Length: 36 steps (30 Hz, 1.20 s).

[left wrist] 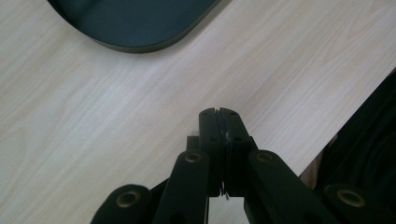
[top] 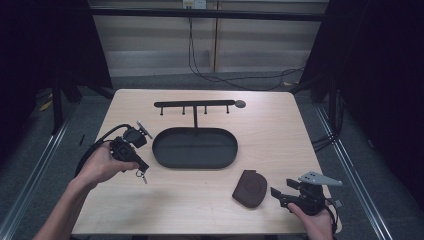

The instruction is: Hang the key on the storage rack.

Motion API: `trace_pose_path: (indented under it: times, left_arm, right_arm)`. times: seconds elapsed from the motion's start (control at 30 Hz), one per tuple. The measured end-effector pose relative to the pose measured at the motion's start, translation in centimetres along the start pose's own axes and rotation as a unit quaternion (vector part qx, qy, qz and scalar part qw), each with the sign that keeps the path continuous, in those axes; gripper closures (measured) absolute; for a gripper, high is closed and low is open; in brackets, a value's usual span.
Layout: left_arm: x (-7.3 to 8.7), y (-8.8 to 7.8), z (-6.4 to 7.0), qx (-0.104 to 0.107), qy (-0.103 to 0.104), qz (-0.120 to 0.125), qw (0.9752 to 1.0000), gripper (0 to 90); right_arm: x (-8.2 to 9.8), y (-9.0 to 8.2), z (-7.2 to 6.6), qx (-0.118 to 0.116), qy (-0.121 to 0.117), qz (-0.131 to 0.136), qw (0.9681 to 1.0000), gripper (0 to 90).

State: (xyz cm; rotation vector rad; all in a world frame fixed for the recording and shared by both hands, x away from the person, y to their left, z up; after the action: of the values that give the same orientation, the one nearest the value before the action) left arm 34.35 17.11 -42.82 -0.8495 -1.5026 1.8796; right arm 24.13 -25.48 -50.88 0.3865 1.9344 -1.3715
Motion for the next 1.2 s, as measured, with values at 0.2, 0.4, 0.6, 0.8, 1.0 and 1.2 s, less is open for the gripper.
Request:
trace_pose_path:
  times: [0.2,0.4,0.6,0.8,1.0,1.2]
  left_arm:
    - [-0.6,-1.3,-0.3,-0.004,0.001,0.003,1.0000,89.3]
    - [-1.3,-2.4,-0.6,-0.018,-0.004,0.000,0.9998,89.2]
    - [-1.9,-3.2,-0.9,-0.022,-0.008,-0.009,0.9997,89.3]
    - [-3.1,-4.0,-0.9,-0.027,-0.007,-0.012,0.9995,89.3]
    - [-4.3,-5.5,-0.8,-0.027,-0.001,-0.003,0.9996,89.3]
    - [-5.7,-6.0,-0.8,-0.029,0.001,-0.002,0.9996,89.3]
  right_arm:
    - [0.0,0.0,0.0,-0.001,0.000,-0.001,1.0000,27.8]
    - [0.0,0.0,0.0,0.000,0.000,0.000,1.0000,27.8]
    - [0.0,0.0,0.0,0.000,0.001,0.000,1.0000,27.8]
    - [0.0,0.0,0.0,0.000,0.002,0.001,1.0000,27.8]
    - [0.0,0.0,0.0,-0.001,0.002,0.000,1.0000,27.8]
    - [0.0,0.0,0.0,-0.002,0.001,0.001,1.0000,27.8]
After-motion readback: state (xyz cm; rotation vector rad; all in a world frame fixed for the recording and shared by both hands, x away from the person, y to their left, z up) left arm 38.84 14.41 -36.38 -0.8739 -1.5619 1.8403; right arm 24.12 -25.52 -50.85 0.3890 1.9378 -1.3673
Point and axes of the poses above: each handheld gripper's, and its own axes: y roughly forward along the jaws, x roughly out of its underside, z roughly to its right, the point moved 7 cm from there along y, roughly forward along the jaws, and after that the axes turned 6 degrees about -z, right-handed, at the moved point
